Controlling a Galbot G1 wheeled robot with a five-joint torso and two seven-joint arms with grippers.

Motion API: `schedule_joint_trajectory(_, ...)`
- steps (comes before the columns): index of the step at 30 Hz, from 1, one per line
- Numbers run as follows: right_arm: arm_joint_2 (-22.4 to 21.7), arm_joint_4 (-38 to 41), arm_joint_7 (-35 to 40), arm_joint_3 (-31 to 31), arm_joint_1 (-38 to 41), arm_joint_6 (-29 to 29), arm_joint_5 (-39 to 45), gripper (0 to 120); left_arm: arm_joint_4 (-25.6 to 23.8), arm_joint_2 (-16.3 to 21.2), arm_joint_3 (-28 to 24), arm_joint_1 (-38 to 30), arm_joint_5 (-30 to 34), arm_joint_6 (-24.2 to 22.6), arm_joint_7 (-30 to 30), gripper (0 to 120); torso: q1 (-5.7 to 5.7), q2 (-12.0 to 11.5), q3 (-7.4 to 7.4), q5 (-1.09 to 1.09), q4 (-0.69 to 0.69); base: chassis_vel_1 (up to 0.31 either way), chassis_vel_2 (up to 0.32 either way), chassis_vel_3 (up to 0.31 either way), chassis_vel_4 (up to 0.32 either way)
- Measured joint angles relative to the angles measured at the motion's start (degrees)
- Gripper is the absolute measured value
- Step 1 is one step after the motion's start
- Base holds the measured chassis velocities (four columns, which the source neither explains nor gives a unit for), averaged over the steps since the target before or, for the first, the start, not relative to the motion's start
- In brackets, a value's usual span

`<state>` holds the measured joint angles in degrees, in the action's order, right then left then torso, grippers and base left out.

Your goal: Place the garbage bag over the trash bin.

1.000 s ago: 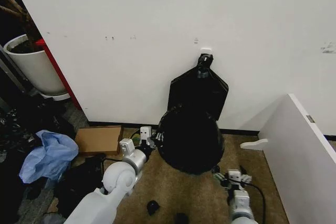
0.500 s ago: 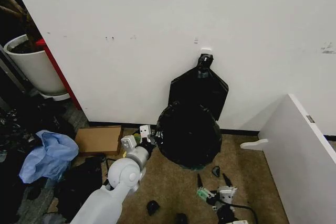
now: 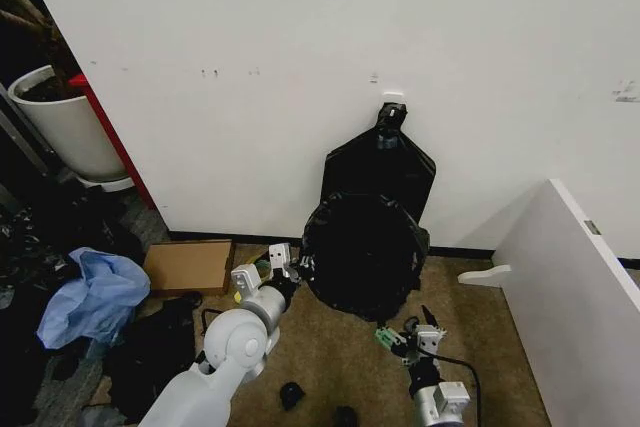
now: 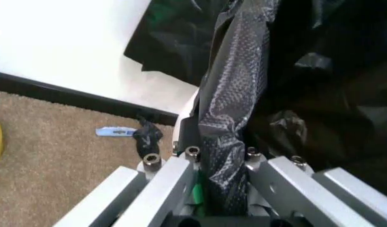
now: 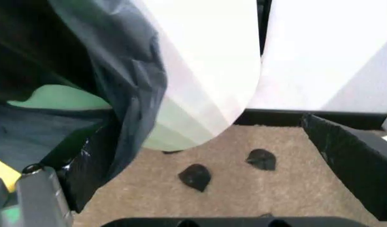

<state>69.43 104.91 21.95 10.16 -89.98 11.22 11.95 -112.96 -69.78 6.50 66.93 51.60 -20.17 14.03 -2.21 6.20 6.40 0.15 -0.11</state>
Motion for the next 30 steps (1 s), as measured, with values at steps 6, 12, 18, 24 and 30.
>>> schedule_joint_trajectory(6, -0.3, 0.5, -3.3, 0.2, -1.3, 2.9, -1.4, 100, -0.5, 0.2, 0.1, 0.3, -0.4, 0.2, 0.0, 1, 0.00, 0.0, 0.00, 0.00, 0.00, 0.000, 0.000, 0.000, 0.000)
schedule_joint_trajectory(12, -1.1, 1.3, -8.4, 0.5, -3.8, 8.3, -5.2, 100, 0.1, 0.2, 0.1, 0.1, -0.6, 1.1, -0.1, 1, 0.00, 0.0, 0.00, 0.00, 0.00, 0.000, 0.000, 0.000, 0.000)
schedule_joint_trajectory(18, -2.8, -0.2, -20.2, 4.2, -7.7, 20.2, -7.4, 100, 1.9, 0.4, 0.2, -0.3, -2.0, 1.8, 0.0, 1, 0.00, 0.0, 0.00, 0.00, -0.01, 0.000, 0.000, 0.000, 0.000)
schedule_joint_trajectory(24, -3.3, -2.1, -46.1, 12.0, -8.7, 27.2, 2.7, 100, 3.1, 0.5, 0.2, -0.2, -2.9, 3.0, 0.2, 1, 0.00, 0.0, 0.00, 0.00, 0.00, 0.000, 0.000, 0.000, 0.000)
schedule_joint_trajectory(30, -1.2, 2.7, -43.5, 12.8, -6.2, 29.2, 7.8, 100, 3.5, 1.4, -1.4, 0.0, -2.0, -7.5, 6.7, 1, 0.00, 0.0, 0.00, -0.01, -0.01, 0.000, 0.000, 0.000, 0.000)
